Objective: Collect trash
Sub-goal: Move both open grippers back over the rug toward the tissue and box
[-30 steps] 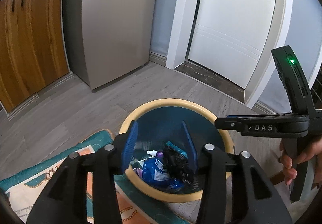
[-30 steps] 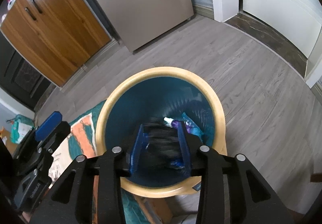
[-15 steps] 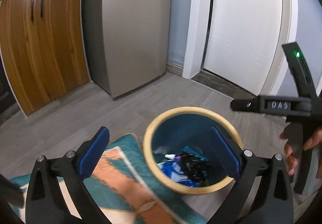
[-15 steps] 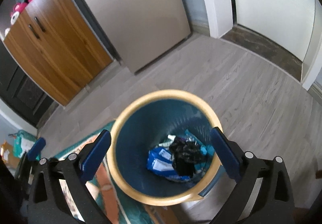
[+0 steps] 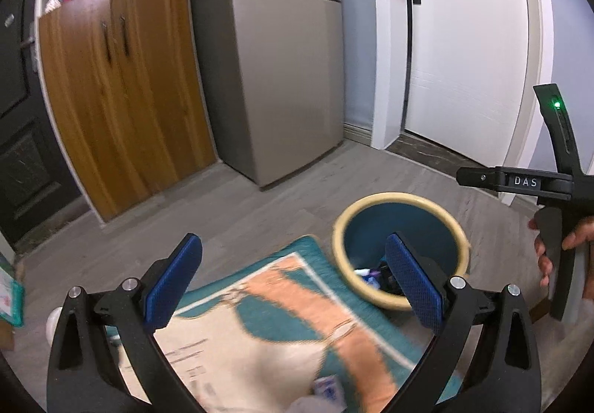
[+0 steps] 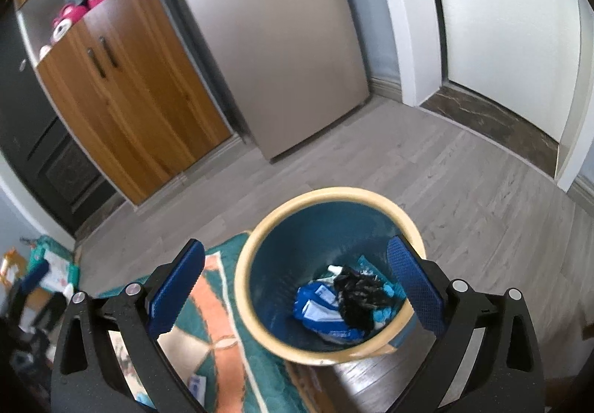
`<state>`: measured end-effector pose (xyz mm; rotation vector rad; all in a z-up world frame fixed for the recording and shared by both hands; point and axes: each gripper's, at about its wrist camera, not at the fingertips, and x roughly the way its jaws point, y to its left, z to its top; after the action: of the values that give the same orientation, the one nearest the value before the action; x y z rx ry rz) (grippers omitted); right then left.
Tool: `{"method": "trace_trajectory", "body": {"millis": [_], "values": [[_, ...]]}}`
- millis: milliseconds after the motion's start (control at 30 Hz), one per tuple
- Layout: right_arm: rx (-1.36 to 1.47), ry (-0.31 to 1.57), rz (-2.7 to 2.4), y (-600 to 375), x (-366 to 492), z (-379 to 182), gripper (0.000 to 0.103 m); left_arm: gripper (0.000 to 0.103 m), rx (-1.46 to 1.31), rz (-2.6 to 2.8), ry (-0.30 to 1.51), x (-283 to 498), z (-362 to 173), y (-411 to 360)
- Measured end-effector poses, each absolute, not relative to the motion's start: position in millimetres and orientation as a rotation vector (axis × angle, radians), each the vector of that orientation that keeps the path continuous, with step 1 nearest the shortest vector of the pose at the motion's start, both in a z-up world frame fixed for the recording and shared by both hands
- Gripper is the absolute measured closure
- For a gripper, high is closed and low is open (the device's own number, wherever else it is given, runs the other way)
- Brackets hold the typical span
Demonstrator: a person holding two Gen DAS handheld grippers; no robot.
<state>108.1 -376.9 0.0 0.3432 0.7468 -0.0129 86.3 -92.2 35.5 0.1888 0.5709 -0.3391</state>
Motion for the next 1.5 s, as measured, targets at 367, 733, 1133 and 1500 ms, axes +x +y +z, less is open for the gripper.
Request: {"method": "trace_trajectory", "body": {"millis": [367,733,1133,1500], "values": [[0.269,0.761,0.057,-328,90,5,0.005,0.006,0.096,-0.181,0.59,51,50,-6],[0.175,0.815,0.119,-278,75,-3,0.005,0.006,0.023,-0.039,0.698,49,32,58],[0.105,0.91,0.201,-230,60,-34,0.005,0.006,0.082,-0.117,0.694,31,20,62],[-0.025,1.036,0.312,-167,39,-93,0.005,0.006,0.211,-0.201,0.744,11,-5,55]]}}
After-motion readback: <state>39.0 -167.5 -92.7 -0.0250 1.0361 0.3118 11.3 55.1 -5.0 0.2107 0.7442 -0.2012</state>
